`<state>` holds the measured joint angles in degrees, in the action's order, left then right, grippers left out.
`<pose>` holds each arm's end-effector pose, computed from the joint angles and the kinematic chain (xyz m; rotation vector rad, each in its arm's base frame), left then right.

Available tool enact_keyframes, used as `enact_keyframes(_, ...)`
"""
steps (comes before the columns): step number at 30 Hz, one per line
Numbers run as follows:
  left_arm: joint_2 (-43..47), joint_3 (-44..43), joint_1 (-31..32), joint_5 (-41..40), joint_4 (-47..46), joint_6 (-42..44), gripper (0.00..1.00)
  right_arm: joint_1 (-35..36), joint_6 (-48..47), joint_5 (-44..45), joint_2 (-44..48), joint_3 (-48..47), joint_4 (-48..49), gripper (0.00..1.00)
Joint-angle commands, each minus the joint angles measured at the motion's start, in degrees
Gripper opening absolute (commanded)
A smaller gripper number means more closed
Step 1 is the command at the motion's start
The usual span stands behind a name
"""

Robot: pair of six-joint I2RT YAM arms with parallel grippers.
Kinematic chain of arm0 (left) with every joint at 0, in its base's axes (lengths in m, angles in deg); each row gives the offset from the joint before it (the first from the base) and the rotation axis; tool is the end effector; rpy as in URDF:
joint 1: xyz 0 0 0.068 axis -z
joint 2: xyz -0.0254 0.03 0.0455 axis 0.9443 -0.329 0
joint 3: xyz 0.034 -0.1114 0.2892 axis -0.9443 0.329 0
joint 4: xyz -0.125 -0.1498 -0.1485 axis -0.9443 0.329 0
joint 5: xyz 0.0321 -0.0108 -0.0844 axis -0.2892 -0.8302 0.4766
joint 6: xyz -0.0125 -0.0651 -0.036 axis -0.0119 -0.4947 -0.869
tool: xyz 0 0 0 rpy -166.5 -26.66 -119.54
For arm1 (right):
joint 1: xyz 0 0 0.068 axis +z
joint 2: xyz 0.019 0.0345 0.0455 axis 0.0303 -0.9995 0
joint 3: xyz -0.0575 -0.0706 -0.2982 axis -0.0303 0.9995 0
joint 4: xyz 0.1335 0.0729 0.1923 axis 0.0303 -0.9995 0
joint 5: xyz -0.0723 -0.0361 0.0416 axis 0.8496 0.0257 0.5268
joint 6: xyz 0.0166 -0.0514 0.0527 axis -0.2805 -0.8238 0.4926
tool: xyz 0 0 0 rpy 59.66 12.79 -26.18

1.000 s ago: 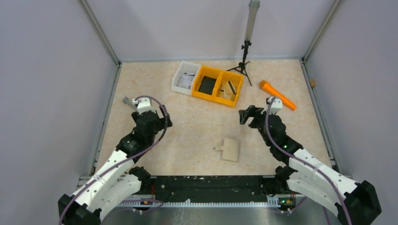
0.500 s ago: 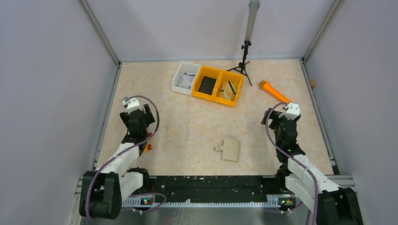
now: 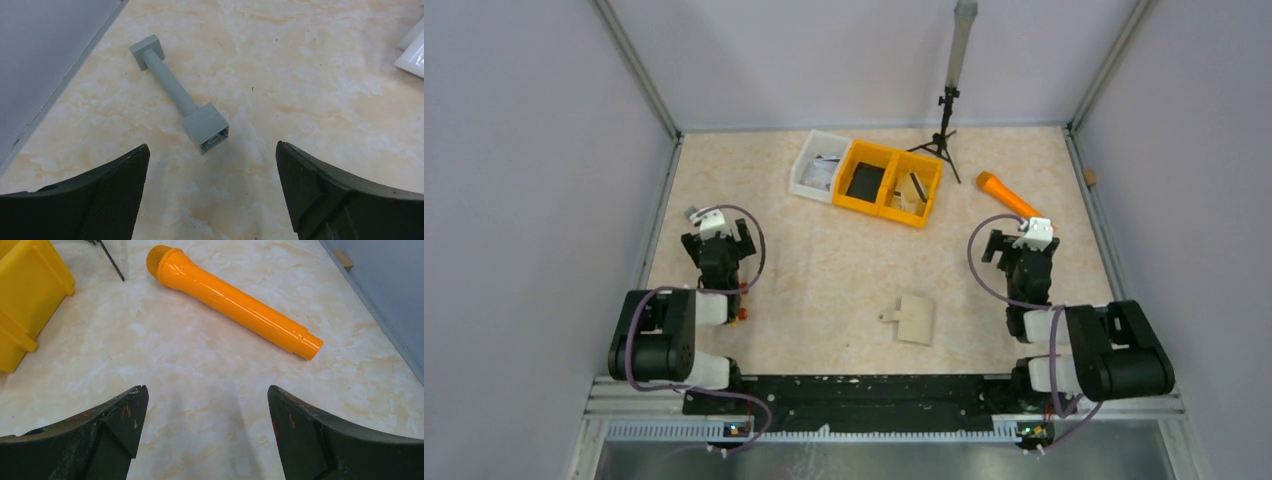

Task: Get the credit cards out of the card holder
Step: Reset both arms

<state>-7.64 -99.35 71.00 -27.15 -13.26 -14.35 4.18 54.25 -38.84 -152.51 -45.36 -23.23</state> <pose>0.2499 0.0192 0.2032 -0.3032 1.7739 0.2253 0.2134 0.0047 0.1989 0.1482 1.7105 -0.1305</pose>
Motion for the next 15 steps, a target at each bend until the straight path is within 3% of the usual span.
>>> enact_keyframes(1,-4.2,-1.2,-1.4,6.1,-10.8,1.5,0.99,-1.9,-0.4,-0.4,-8.1,-1.7,13.5,0.90)
enact_keyframes(2,-4.6,-1.7,-1.5,6.4,-10.6,1.6,0.99,-2.0,-0.8,0.7,-10.6,-1.5,17.9,0.89)
enact_keyframes(5,-5.0,-1.8,-1.6,6.7,-10.8,1.7,0.99,-1.9,-0.3,0.9,-9.8,-3.5,12.2,0.82)
enact_keyframes(7,-4.9,-1.5,-1.7,6.7,-11.3,1.8,0.99,-1.9,0.5,1.7,-9.2,-3.3,11.7,0.97)
enact_keyframes(15,-4.6,-1.7,-1.7,7.2,-10.7,2.0,0.99,-1.8,0.0,1.5,-9.7,-3.4,12.5,0.99)
